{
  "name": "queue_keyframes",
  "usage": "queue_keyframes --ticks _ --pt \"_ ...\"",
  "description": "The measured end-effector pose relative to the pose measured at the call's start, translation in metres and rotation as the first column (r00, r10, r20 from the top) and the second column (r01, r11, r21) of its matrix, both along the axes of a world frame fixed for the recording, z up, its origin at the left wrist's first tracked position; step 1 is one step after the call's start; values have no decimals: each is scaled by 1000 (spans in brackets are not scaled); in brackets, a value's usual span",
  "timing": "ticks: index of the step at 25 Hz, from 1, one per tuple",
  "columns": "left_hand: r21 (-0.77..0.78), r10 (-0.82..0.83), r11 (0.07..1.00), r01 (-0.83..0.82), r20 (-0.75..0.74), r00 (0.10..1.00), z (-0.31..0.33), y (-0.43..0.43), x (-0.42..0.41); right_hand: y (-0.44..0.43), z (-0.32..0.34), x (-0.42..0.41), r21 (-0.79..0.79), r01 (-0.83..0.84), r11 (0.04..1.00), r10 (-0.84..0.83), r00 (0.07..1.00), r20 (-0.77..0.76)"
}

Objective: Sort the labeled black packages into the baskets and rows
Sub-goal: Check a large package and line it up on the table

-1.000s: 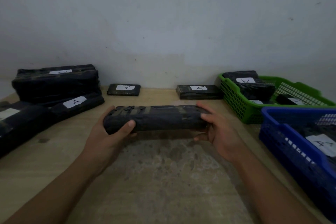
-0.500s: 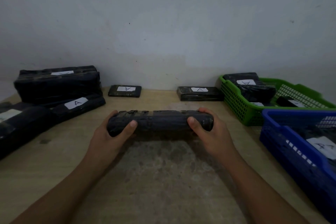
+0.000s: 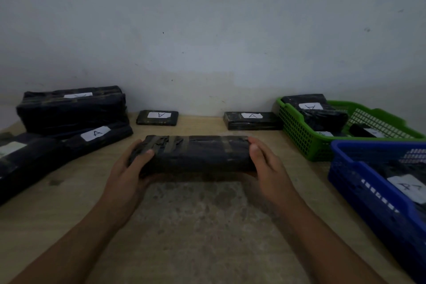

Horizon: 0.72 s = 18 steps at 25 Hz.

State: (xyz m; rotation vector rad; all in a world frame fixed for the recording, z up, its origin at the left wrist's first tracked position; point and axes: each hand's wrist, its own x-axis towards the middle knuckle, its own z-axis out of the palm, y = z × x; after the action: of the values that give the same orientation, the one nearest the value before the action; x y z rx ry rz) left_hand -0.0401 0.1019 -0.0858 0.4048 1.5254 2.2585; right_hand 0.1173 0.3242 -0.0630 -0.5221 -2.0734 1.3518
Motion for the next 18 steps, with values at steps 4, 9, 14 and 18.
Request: queue_keyframes --ticks 4,9,14,18 --pt "12 -19 1000 19 -17 1000 0 2 0 8 5 -2 -351 -51 935 28 997 -71" --pt "-246 41 958 -144 -380 924 4 7 19 21 5 0 -361 -51 931 7 993 -120" --pt "-339 -19 922 -184 -516 857 4 17 28 30 10 5 -379 35 925 -122 971 -208" --pt "-333 3 935 -126 -347 938 13 37 40 44 15 12 -665 38 746 -265 933 -244"
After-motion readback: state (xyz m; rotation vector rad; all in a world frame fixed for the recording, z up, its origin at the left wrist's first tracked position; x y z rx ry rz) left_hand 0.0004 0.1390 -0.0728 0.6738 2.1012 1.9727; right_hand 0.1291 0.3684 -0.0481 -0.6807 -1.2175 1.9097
